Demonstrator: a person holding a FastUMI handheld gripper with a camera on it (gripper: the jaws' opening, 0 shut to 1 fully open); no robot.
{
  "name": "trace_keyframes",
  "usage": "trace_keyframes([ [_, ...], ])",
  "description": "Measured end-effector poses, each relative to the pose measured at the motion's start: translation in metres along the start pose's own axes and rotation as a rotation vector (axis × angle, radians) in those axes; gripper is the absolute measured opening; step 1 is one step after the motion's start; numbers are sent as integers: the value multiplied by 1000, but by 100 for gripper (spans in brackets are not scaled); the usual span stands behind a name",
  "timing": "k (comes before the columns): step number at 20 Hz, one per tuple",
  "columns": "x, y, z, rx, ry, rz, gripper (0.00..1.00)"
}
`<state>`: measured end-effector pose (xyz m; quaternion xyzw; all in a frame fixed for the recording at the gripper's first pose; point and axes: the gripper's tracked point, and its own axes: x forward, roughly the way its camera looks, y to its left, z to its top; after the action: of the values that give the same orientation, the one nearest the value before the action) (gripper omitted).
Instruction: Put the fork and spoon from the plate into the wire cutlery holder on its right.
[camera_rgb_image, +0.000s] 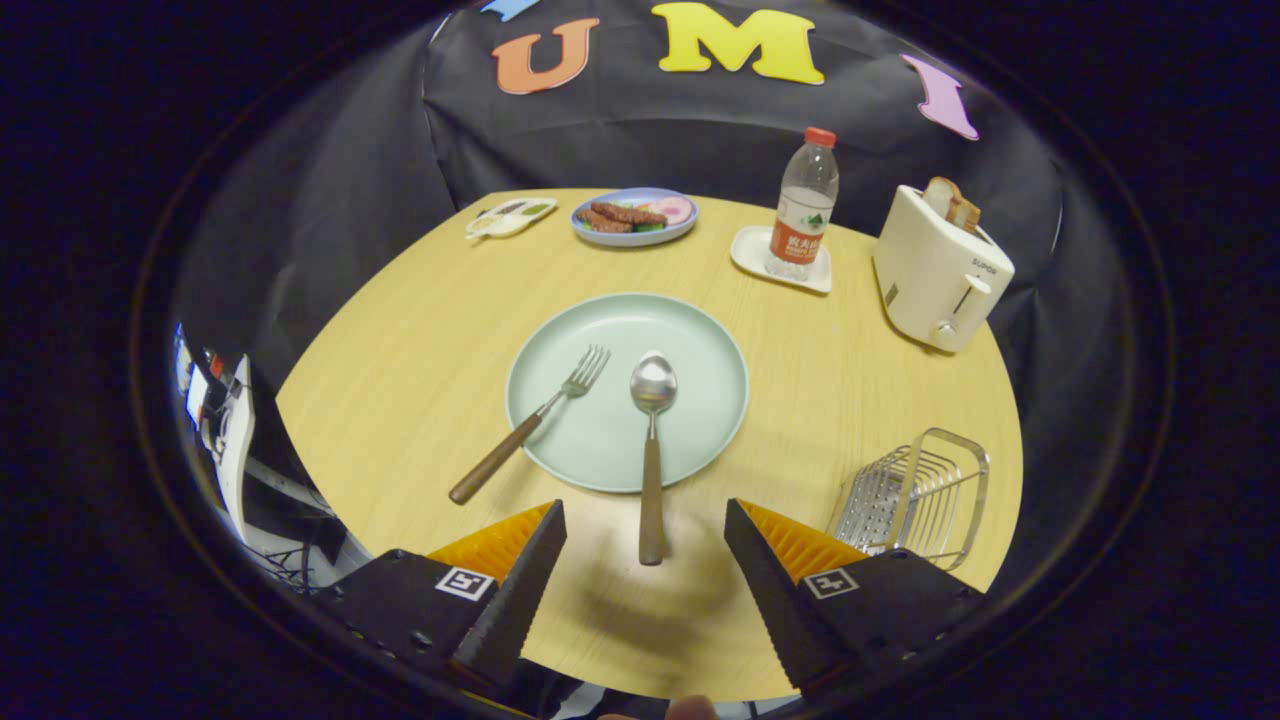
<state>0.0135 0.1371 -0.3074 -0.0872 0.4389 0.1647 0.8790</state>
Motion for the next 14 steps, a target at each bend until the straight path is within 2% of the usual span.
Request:
trace_keyframes([
  [3,23,0,-13,5,106,-4,96],
  [5,34,1,-17,25,161,4,90],
  [9,51,2,-19,54,213,11,51],
  [11,52,0,-15,67,236,15,40],
  [13,50,-1,-15,72,236,0,12],
  [14,49,-1,-14,75,231,9,14],
])
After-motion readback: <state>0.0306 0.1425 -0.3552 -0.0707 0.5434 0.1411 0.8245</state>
